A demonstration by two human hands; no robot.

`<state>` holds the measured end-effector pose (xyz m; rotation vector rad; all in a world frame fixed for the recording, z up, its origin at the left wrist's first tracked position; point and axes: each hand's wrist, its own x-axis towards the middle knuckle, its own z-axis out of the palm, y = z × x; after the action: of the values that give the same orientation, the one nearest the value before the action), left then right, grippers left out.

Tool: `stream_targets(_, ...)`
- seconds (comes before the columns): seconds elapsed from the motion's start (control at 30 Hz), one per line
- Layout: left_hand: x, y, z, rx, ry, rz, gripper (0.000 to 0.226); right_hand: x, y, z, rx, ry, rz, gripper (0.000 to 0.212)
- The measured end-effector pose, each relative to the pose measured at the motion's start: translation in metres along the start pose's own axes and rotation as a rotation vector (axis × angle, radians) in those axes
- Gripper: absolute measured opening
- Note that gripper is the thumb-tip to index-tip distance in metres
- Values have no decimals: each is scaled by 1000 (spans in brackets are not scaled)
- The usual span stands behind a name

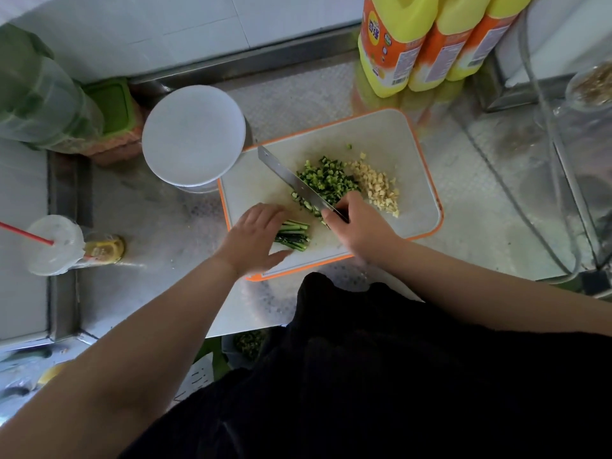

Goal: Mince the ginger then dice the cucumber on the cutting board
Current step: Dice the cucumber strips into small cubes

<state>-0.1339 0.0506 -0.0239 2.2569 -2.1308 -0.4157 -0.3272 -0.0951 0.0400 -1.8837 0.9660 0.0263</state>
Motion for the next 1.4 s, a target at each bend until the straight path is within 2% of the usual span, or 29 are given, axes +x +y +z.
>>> stream_targets(0.13,17,-7,1,12,-88,46,68,2,-2,1,-38,31,-3,34)
stream_targets(0.2,19,-9,4,28,-41,72,64,2,-3,1,-63,38,0,34)
stream_targets(0.3,20,-3,9,8,34,-21,56,3,-5,1,-64,41,-3,32)
stream_targets(0.37,19,6,12,-4,76,-137,50,3,-6,1,-67,38,-9,31)
stream_targets(0.57,23,47,11,-210,57,-722,49,6,-9,7,-105,29,-4,31)
stream_targets(0.7,29,60,12,-362,113,-921,54,6,-11,10,-158,28,11,31)
stream_targets(0.77,27,60,12,-393,122,-925,56,7,-11,10,-175,2,28,32)
stream_targets(0.87,17,57,17,-358,147,-839,55,9,-7,11,-248,-42,44,32)
stream_targets(1.03,2,52,29,-461,321,-664,40,11,-1,17,-419,-53,38,24)
stream_targets(1.17,2,49,37,-440,379,-586,37,11,1,20,-491,-61,6,24)
stream_targets(1.4,4,48,48,-428,510,-526,30,7,-1,27,-524,-81,-49,23)
